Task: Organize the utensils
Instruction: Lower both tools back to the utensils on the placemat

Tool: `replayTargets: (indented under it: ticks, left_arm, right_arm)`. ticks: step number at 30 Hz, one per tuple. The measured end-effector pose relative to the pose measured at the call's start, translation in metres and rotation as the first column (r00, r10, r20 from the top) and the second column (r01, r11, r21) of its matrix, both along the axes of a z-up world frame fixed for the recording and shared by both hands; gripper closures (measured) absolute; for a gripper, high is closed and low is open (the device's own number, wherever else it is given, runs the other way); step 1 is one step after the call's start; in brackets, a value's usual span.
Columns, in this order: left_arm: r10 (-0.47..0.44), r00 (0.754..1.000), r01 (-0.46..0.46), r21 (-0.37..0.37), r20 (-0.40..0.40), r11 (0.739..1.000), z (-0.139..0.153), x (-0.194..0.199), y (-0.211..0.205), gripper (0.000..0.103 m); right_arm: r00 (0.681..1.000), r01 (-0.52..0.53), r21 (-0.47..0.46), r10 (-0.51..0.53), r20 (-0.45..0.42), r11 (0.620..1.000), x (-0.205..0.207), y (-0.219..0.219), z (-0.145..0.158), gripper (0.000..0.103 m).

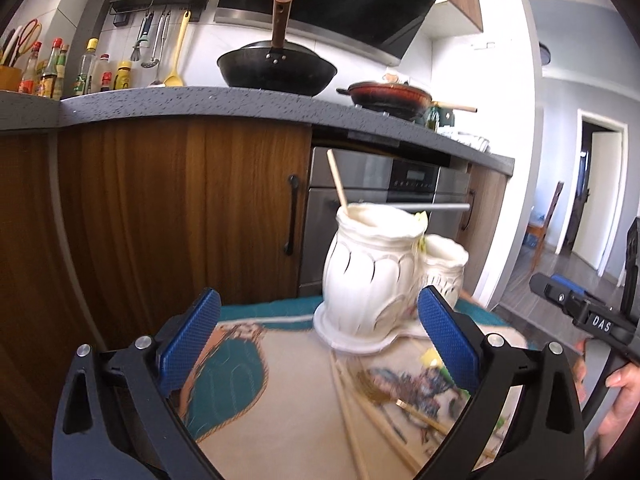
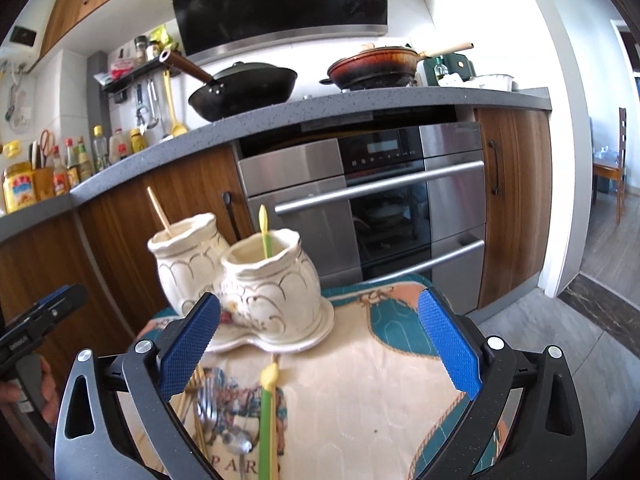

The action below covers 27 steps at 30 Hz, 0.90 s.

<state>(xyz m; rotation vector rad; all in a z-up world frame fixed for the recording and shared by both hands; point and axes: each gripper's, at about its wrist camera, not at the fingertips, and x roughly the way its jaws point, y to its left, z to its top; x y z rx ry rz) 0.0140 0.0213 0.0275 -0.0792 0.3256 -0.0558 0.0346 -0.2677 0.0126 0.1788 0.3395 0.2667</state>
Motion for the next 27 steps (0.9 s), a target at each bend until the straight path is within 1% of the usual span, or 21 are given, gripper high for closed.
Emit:
replayTargets:
  ticks: [3,5,8,10,12,15,17,22,26,27]
  left_arm:
    - [0.003,0.999,-0.002,0.018,-0.038,1.0,-0.006,-0.005,0.001,0.006]
    - [-0.009,0.997,0.011,0.025,-0.078,1.0,-0.012,-0.007,0.001,0.006]
    - [-0.002,0.99,0.009,0.046,-0.138,0.999,-0.021,-0.009,0.0,0.006]
    - [-0.013,0.977,0.025,0.05,-0.215,0.998,-0.029,-0.006,0.0,0.006]
    - [-0.02,0.963,0.035,0.05,-0.27,0.998,-0.036,-0.003,-0.001,0.006]
    - [-0.016,0.936,0.047,0.082,-0.352,0.995,-0.048,0.005,-0.007,0.006]
    - [-0.011,0.913,0.063,0.114,-0.407,0.992,-0.057,0.011,-0.015,0.006]
    - [0.005,0.879,0.076,0.152,-0.476,0.985,-0.068,0.022,-0.027,0.006]
    - [0.016,0.866,0.094,0.195,-0.5,0.976,-0.073,0.026,-0.036,0.006]
    - [0.015,0.859,0.103,0.201,-0.512,0.974,-0.075,0.028,-0.038,0.007]
  right_arm:
    - [1.0,-0.009,-0.003,0.009,0.001,1.0,-0.003,0.001,-0.002,0.005]
    - [1.0,-0.021,-0.003,0.021,-0.002,1.0,-0.003,0.002,-0.002,0.005]
    - [1.0,-0.03,-0.013,0.03,-0.01,0.999,-0.003,0.002,-0.004,0.005]
    - [0.999,-0.035,-0.019,0.034,-0.018,0.999,-0.003,0.004,-0.005,0.005]
    - [0.999,-0.044,-0.019,0.043,-0.027,0.999,-0.002,0.004,-0.006,0.005]
    - [0.998,-0.055,-0.019,0.054,-0.03,0.998,-0.003,0.004,-0.006,0.005]
    - [0.998,-0.057,-0.025,0.056,-0.031,0.998,-0.004,0.003,-0.006,0.005]
    - [0.997,-0.049,-0.066,0.045,-0.063,0.997,-0.001,0.004,-0.009,0.005]
    - [0.994,-0.046,-0.09,0.037,-0.099,0.995,0.003,0.004,-0.014,0.005]
    - [0.994,-0.048,-0.091,0.039,-0.107,0.995,0.004,0.004,-0.015,0.005]
